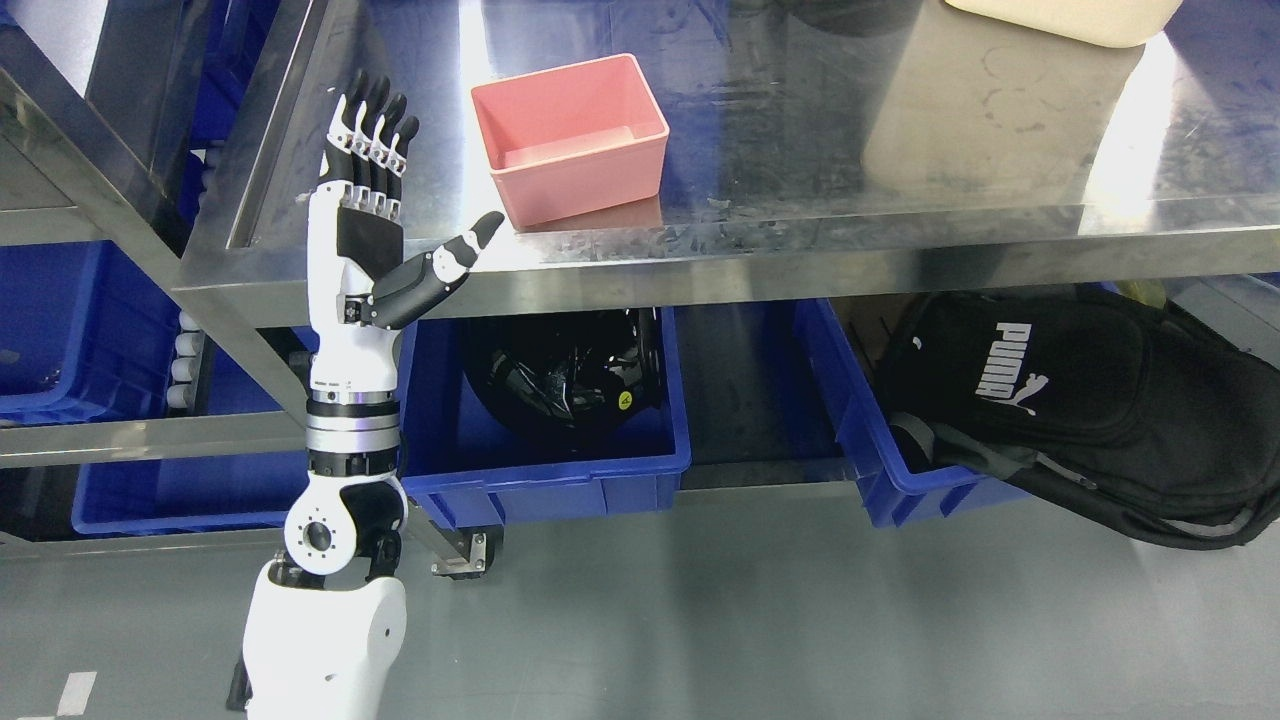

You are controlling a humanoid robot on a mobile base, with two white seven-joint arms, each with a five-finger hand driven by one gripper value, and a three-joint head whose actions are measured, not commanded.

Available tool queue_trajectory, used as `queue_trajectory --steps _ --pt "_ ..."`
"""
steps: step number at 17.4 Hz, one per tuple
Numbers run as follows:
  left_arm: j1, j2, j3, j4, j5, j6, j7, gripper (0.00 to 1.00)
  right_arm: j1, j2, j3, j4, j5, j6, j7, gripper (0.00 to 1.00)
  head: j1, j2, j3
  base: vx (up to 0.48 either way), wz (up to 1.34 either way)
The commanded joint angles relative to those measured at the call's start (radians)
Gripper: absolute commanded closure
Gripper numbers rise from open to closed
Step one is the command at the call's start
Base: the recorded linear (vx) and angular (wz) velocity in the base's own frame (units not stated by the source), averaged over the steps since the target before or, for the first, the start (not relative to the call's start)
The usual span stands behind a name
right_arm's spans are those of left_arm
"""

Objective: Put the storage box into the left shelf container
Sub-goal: 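Reach the left hand forward toward the pink box on the shelf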

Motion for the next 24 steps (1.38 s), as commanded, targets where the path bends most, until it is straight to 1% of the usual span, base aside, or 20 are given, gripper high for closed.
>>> queue_trajectory --steps 1,3,5,6,7,8,9,10,12,14,15,16,18,21,24 --pt "-0.023 0.012 0.033 -0.002 0.000 0.008 -0.005 0.00 0.009 -0.017 -0.005 -0.017 0.002 0.000 0.000 0.00 0.0000 0.000 0.000 0.000 0.00" --pt "-0.110 0.012 0.117 0.000 -0.001 0.060 -0.043 0.00 0.009 -0.017 -0.005 -0.017 0.002 0.000 0.000 0.00 0.0000 0.000 0.000 0.000 0.00" --pt "-0.261 0.012 0.249 0.015 -0.001 0.228 -0.222 0.00 0.009 -0.017 -0.005 -0.017 0.002 0.000 0.000 0.00 0.0000 0.000 0.000 0.000 0.00" --pt "-0.339 0.102 0.274 0.033 -0.004 0.323 -0.387 0.00 0.009 -0.017 -0.005 -0.017 0.002 0.000 0.000 0.00 0.0000 0.000 0.000 0.000 0.00" --pt "-0.390 0.197 0.272 0.049 -0.013 0.376 -0.534 0.00 0.009 -0.017 -0.005 -0.017 0.002 0.000 0.000 0.00 0.0000 0.000 0.000 0.000 0.00" --pt "-0.441 0.262 0.265 0.063 -0.036 0.408 -0.632 0.00 0.009 -0.017 -0.005 -0.017 0.002 0.000 0.000 0.00 0.0000 0.000 0.000 0.000 0.00" --pt "-0.472 0.310 0.239 0.076 -0.076 0.428 -0.683 0.00 0.009 -0.017 -0.005 -0.017 0.002 0.000 0.000 0.00 0.0000 0.000 0.000 0.001 -0.01" --pt "-0.495 0.345 0.193 0.093 -0.129 0.446 -0.694 0.00 0.009 -0.017 -0.005 -0.017 0.002 0.000 0.000 0.00 0.0000 0.000 0.000 0.001 -0.01" --pt "-0.533 0.393 0.069 0.103 -0.202 0.465 -0.720 0.00 0.009 -0.017 -0.005 -0.017 0.002 0.000 0.000 0.00 0.0000 0.000 0.000 0.000 0.00" --pt "-0.569 0.399 -0.067 0.118 -0.249 0.476 -0.772 0.00 0.009 -0.017 -0.005 -0.017 0.002 0.000 0.000 0.00 0.0000 0.000 0.000 0.000 0.00" --pt "-0.589 0.395 -0.118 0.135 -0.280 0.497 -0.789 0.00 0.009 -0.017 -0.005 -0.017 0.002 0.000 0.000 0.00 0.0000 0.000 0.000 0.000 0.00" --pt "-0.628 0.381 -0.172 0.150 -0.315 0.555 -0.798 0.00 0.009 -0.017 -0.005 -0.017 0.002 0.000 0.000 0.00 0.0000 0.000 0.000 0.000 0.00" --pt "-0.674 0.340 -0.247 0.187 -0.323 0.638 -0.812 0.00 0.009 -0.017 -0.005 -0.017 0.002 0.000 0.000 0.00 0.0000 0.000 0.000 0.000 0.00" --pt "-0.708 0.309 -0.309 0.233 -0.352 0.661 -0.838 0.01 0.009 -0.017 -0.005 -0.017 0.002 0.000 0.000 0.00 0.0000 0.000 0.000 0.000 0.00" --pt "-0.725 0.266 -0.323 0.248 -0.389 0.664 -0.905 0.02 0.009 -0.017 -0.005 -0.017 0.002 0.000 0.000 0.00 0.0000 0.000 0.000 0.000 0.00"
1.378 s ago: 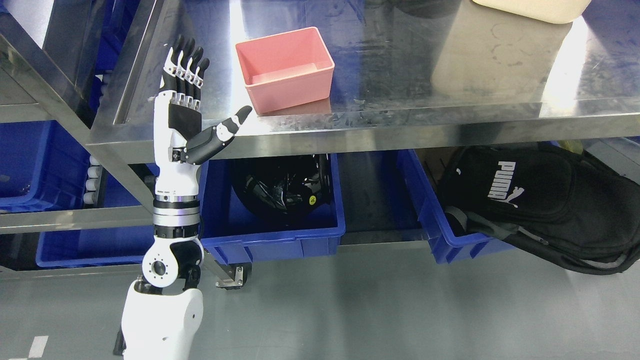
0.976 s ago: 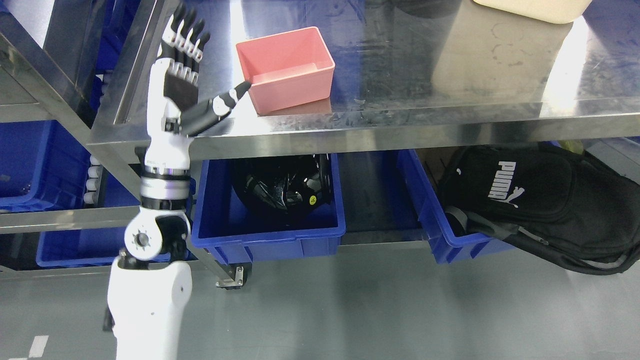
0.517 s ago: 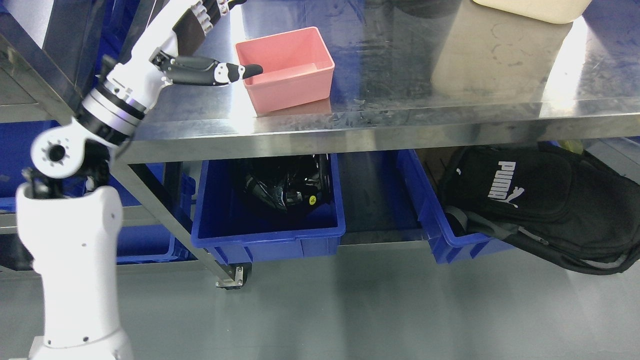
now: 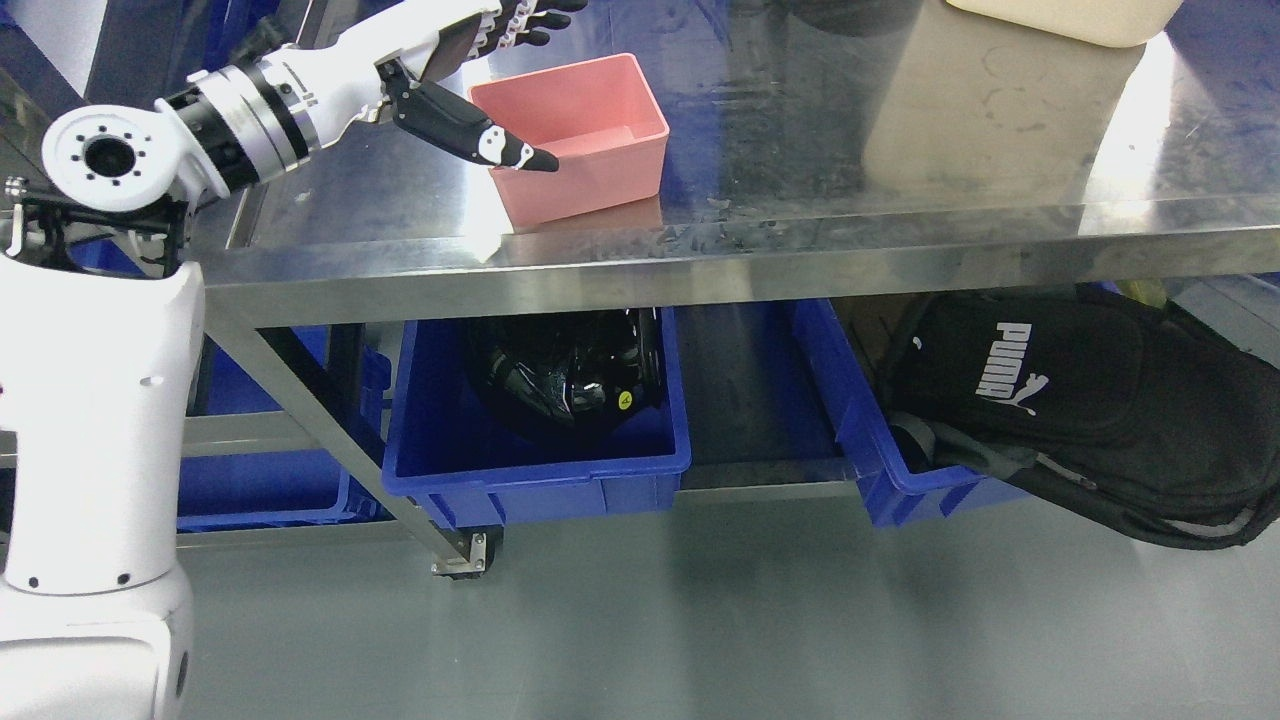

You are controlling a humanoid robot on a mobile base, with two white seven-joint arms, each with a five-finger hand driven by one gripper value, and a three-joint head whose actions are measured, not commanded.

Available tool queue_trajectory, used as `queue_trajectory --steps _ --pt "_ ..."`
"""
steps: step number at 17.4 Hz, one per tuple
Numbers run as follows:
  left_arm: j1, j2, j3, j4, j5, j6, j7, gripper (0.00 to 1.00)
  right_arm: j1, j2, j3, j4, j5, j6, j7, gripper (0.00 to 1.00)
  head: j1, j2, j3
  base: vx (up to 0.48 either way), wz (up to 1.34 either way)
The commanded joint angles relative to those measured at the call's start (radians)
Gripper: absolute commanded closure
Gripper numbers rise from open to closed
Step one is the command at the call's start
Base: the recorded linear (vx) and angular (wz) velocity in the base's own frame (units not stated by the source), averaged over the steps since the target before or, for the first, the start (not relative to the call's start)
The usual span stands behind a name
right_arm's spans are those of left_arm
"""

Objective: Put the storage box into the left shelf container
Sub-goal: 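Hook the left hand fingers over the pink box rim and grasp it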

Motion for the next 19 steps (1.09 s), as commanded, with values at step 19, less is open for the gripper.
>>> queue_trajectory --steps 19 --pt "-0.181 -0.189 -0.203 0.406 -0.256 0.006 -0.112 0.15 0.009 -0.017 -0.005 -0.017 0.002 0.000 0.000 0.00 0.0000 0.000 0.000 0.000 0.00"
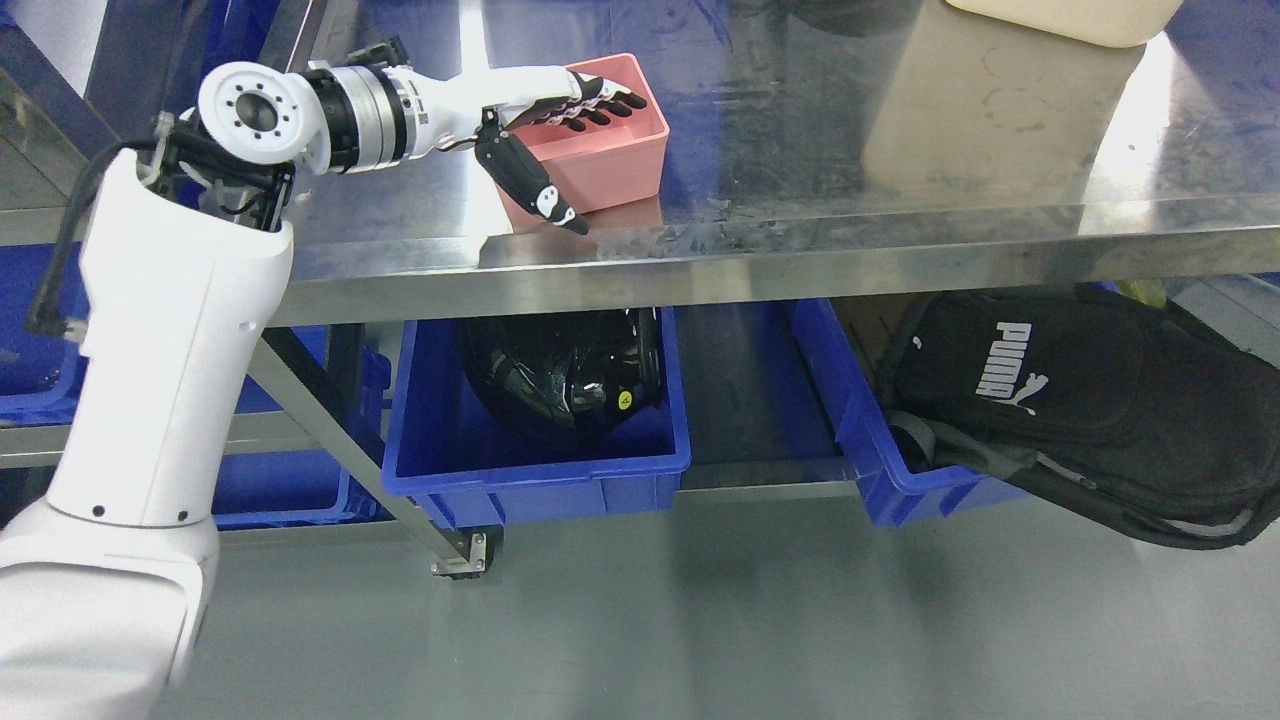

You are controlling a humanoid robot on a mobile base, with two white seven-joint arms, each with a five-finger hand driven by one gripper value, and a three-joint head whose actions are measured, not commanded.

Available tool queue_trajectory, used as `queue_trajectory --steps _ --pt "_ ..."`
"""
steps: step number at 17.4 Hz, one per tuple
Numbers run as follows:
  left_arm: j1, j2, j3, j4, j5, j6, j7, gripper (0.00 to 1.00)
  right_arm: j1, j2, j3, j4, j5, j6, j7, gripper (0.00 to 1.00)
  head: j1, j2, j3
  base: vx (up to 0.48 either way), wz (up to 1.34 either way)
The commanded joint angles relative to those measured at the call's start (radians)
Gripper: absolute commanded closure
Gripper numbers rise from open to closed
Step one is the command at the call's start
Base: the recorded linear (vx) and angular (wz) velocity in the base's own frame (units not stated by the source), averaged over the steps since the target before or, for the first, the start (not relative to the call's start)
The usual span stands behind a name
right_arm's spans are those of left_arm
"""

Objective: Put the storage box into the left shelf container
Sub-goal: 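Hook the left hand fingers over the pink box rim and grasp it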

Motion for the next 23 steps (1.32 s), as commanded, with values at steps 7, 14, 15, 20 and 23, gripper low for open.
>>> queue_trajectory --steps 7,14,15,20,23 --pt "-0.046 -0.105 0.009 0.279 -0.097 -0.188 -0.113 0.57 0.009 -0.017 -0.005 -0.017 0.002 0.000 0.000 0.00 0.0000 0.000 0.000 0.000 0.00" --pt "-0.032 -0.195 0.414 0.366 -0.039 -0.316 -0.159 1.00 0.009 -0.017 -0.005 -0.017 0.002 0.000 0.000 0.00 0.0000 0.000 0.000 0.001 0.01" --pt "-0.012 -0.195 0.477 0.366 0.035 -0.319 -0.174 1.00 0.009 -0.017 -0.005 -0.017 0.002 0.000 0.000 0.00 0.0000 0.000 0.000 0.000 0.00" --pt "0.034 -0.195 0.493 0.339 0.446 -0.318 -0.174 1.00 0.009 -0.017 -0.005 -0.017 0.002 0.000 0.000 0.00 0.0000 0.000 0.000 0.000 0.02" --pt "0.054 -0.195 0.490 0.308 0.630 -0.311 -0.156 1.00 0.009 -0.017 -0.005 -0.017 0.002 0.000 0.000 0.00 0.0000 0.000 0.000 0.000 -0.01"
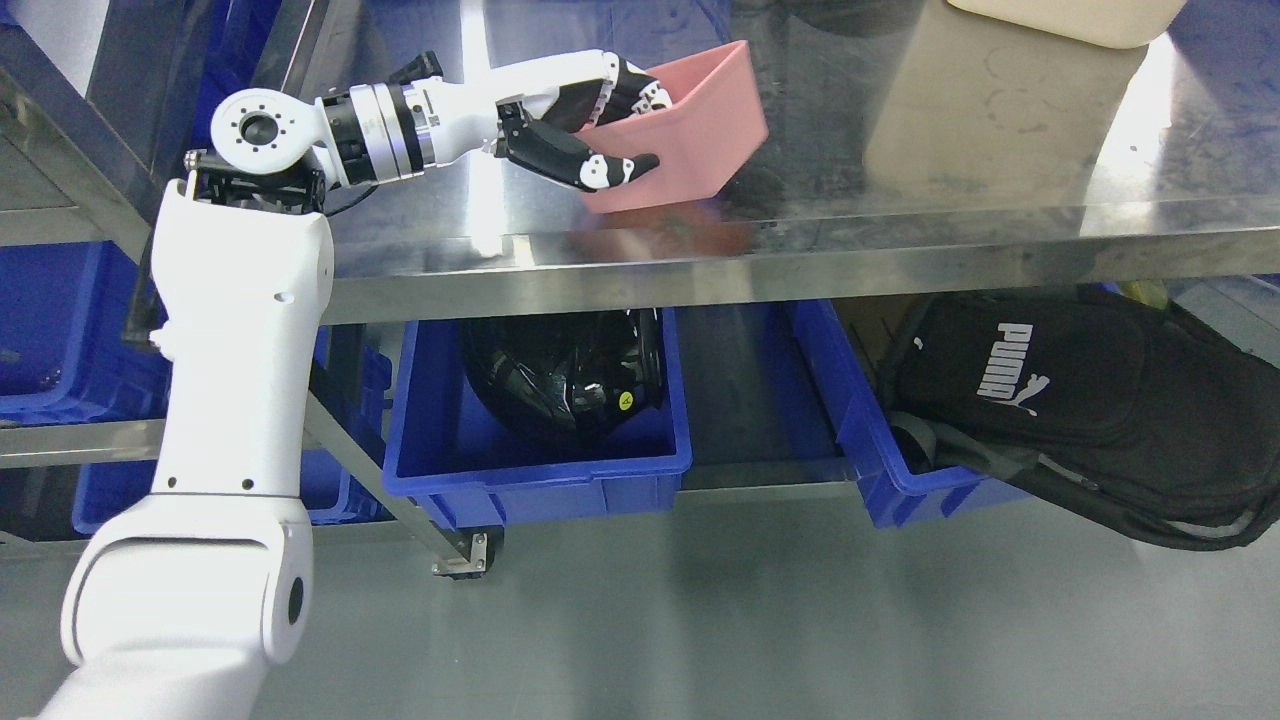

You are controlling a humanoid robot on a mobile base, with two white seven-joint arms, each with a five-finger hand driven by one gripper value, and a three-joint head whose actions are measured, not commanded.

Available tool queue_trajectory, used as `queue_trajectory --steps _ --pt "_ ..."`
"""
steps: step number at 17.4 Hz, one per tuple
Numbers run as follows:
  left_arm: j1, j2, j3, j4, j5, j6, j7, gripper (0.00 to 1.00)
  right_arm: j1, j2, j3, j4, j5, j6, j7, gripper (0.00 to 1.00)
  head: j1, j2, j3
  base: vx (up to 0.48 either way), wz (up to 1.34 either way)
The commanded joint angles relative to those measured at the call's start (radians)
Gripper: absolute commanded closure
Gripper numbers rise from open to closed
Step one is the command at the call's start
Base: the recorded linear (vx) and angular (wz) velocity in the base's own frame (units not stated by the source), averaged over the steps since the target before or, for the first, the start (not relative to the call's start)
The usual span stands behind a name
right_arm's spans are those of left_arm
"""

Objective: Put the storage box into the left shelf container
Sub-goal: 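Lift the pink box off the shelf with the left hand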

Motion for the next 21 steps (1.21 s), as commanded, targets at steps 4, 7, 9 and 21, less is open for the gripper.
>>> queue_trajectory --steps 4,7,9,21 --pt "0.085 -0.023 0.140 -0.110 0.557 0.004 0.112 1.00 0.009 -0.017 -0.005 -0.017 0.002 0.000 0.000 0.00 0.0000 0.000 0.000 -0.001 -0.01" --pt "0.218 -0.023 0.076 -0.346 0.644 -0.025 0.289 1.00 0.009 -0.017 -0.005 -0.017 0.002 0.000 0.000 0.00 0.0000 0.000 0.000 0.000 0.00" --pt "0.338 -0.023 -0.034 -0.483 0.639 -0.131 0.467 1.00 0.009 -0.017 -0.005 -0.017 0.002 0.000 0.000 0.00 0.0000 0.000 0.000 0.000 0.00" --pt "0.694 -0.023 -0.450 -0.651 0.518 -0.467 0.973 0.99 0.009 -0.017 -0.005 -0.017 0.002 0.000 0.000 0.00 0.0000 0.000 0.000 -0.011 0.00"
